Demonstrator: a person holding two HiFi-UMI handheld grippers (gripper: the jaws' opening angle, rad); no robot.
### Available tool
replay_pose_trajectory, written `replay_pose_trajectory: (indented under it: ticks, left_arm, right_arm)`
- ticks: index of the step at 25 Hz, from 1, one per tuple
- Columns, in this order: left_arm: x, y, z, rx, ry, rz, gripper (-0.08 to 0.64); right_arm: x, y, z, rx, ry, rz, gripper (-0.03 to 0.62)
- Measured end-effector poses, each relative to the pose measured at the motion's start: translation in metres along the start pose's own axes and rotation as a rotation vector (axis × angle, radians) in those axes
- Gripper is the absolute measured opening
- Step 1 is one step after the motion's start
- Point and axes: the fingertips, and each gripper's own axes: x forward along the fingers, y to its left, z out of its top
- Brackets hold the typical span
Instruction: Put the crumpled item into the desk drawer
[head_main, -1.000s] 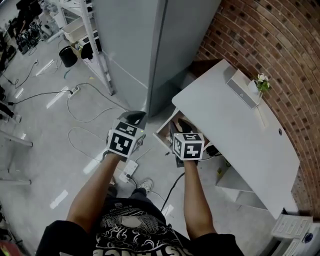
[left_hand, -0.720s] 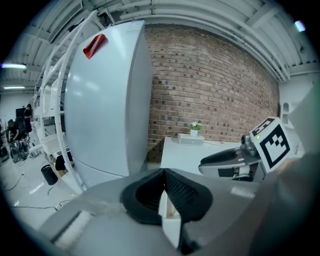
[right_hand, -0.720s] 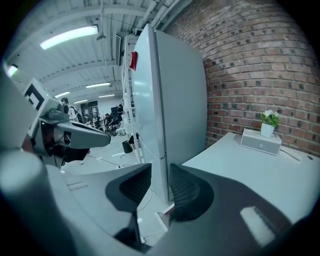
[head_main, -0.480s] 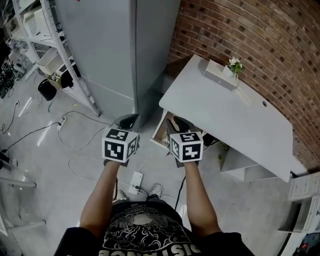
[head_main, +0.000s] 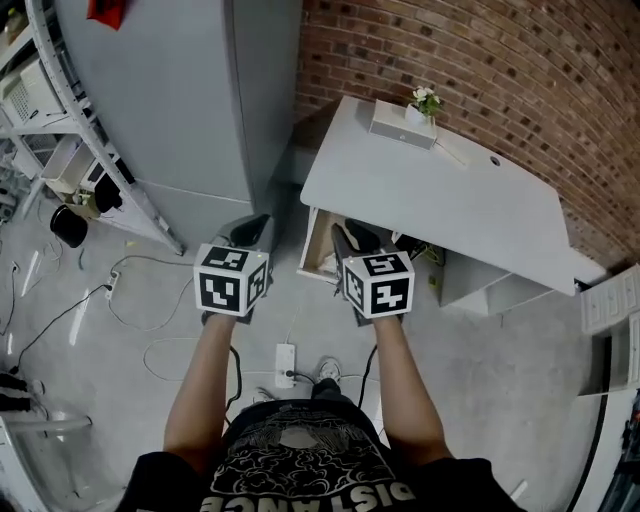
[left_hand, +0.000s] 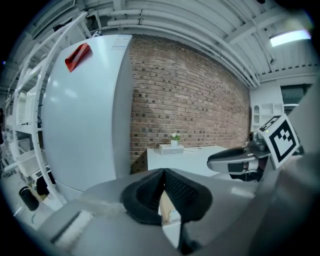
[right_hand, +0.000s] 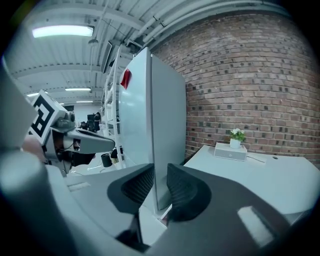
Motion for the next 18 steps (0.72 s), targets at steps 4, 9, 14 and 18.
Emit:
replay_pose_trajectory:
  ticks: [4, 9, 14, 18]
  left_arm:
    - [-0.005, -0.004, 0.004, 0.030, -0.008, -0.049, -0.002]
    - [-0.011, -0.015, 0.006, 0.050, -0.017, -0.102, -0.002]
    - [-0.018, -0.018, 0.004, 0.071, -0.025, -0.135, -0.002]
    - [-0.025, -0.019, 0.003, 0.083, -0.032, -0.142, -0.002]
  right_arm:
    - [-0.019, 0.002, 0.004, 0.014, -0.027, -0.055, 0.072]
    - [-0.044, 0.001, 0.006, 0.037, -0.059, -0.112, 0.034]
    - [-0.058, 0.003, 0.003, 0.052, -0.078, -0.152, 0.002]
    - [-0.066, 0.006, -0.001, 0.056, -0.079, -0.168, 0.002]
